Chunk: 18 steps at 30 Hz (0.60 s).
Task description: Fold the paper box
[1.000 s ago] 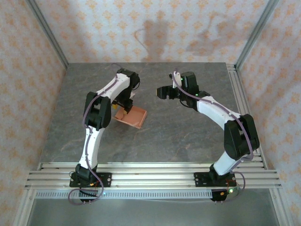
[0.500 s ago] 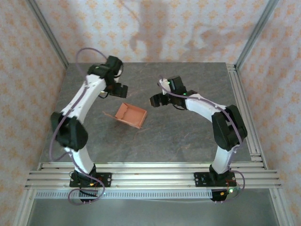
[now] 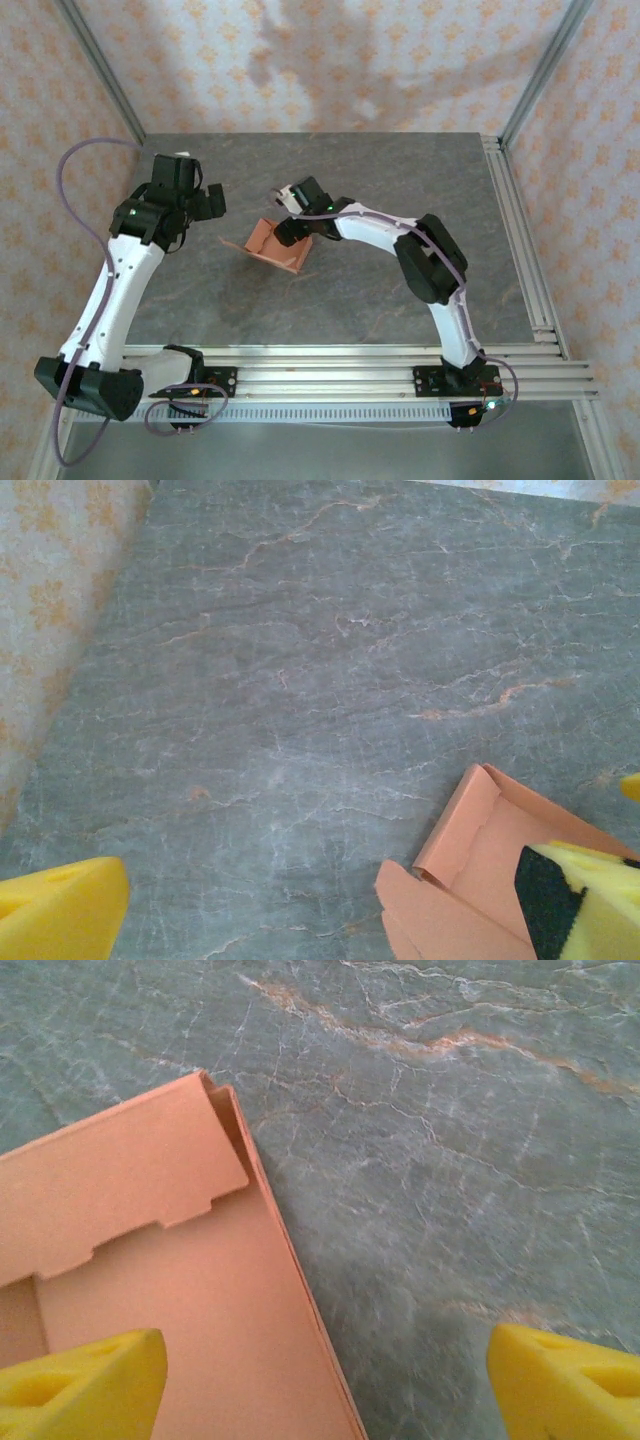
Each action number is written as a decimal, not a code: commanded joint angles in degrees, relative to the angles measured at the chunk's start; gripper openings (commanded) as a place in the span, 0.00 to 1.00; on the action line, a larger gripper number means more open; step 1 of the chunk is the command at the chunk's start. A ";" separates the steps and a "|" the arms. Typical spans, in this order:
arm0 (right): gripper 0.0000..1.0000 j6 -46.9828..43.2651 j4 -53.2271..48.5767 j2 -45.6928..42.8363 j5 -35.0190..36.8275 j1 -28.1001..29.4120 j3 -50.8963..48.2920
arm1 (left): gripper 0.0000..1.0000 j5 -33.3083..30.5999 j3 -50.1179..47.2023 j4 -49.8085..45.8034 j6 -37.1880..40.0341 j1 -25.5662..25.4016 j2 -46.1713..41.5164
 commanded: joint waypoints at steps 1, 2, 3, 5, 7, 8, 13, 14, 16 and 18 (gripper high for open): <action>0.82 3.33 -3.02 2.86 6.99 -0.21 4.72 | 1.00 -1.76 -1.86 1.43 -0.52 -0.08 -0.31; 0.82 3.91 -3.56 3.46 8.93 -0.23 5.56 | 1.00 -1.23 -2.23 1.67 -0.52 -0.08 -0.34; 0.82 4.23 -4.31 4.06 11.34 -0.26 6.25 | 1.00 -0.63 -2.65 1.99 -0.48 -0.01 -0.17; 0.82 5.13 -5.32 4.03 15.38 -0.78 6.63 | 1.00 0.43 -3.11 2.55 -0.61 0.01 0.17; 0.82 7.02 -5.67 2.75 16.67 -2.03 5.74 | 1.00 2.09 -3.21 3.05 -0.30 0.01 0.81; 0.82 7.52 -5.83 1.98 16.54 -2.75 4.92 | 1.00 2.52 -3.13 3.16 -0.45 -0.07 1.14; 0.82 9.28 -5.23 -2.56 18.49 -6.53 -1.10 | 1.00 3.95 -3.36 4.49 -0.65 -0.04 1.81; 0.82 9.76 -5.33 -3.51 19.21 -7.23 -2.31 | 1.00 4.16 -3.41 4.72 -0.63 -0.08 1.94; 0.82 12.05 -5.83 -5.90 21.07 -8.73 -5.22 | 1.00 4.70 -3.45 5.02 -0.70 -0.06 2.40; 0.82 14.88 -6.56 -8.21 22.09 -10.28 -8.21 | 1.00 5.39 -3.65 5.54 -0.75 -0.06 2.93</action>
